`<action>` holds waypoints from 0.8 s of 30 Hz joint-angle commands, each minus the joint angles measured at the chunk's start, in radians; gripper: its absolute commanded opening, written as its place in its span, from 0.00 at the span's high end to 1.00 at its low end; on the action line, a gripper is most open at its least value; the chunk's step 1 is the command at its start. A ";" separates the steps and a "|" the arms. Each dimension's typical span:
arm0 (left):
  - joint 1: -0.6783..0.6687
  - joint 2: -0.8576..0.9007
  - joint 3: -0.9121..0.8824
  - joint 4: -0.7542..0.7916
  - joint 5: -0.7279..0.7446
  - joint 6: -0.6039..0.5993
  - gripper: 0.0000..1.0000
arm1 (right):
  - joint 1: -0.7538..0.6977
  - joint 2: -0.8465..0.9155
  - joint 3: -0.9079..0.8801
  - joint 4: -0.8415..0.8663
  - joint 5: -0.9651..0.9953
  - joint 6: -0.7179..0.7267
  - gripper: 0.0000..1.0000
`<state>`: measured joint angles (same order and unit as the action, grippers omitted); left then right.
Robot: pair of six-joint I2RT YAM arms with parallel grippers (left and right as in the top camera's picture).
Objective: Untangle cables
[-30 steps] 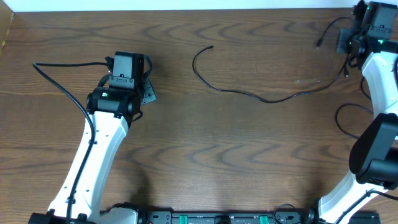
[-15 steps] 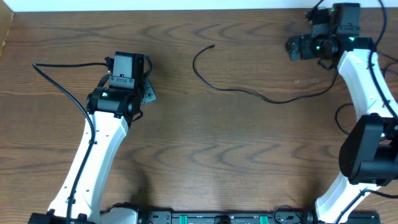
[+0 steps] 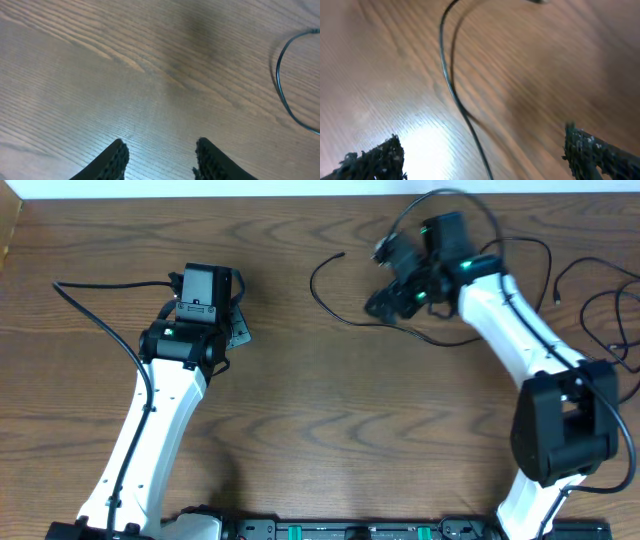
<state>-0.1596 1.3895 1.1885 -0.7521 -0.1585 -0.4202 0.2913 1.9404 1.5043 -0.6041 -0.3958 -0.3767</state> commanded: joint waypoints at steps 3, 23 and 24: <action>0.002 -0.011 0.006 0.005 0.020 -0.004 0.51 | 0.068 0.052 -0.082 0.094 0.075 0.019 0.01; 0.002 -0.011 0.006 0.005 0.020 -0.004 0.50 | 0.107 0.156 -0.087 -0.053 0.212 0.021 0.56; 0.002 -0.011 0.006 0.005 0.020 -0.004 0.51 | 0.106 0.156 -0.087 -0.043 0.214 0.021 0.59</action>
<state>-0.1600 1.3895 1.1885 -0.7479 -0.1364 -0.4221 0.3950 2.0880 1.4181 -0.6514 -0.2214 -0.3599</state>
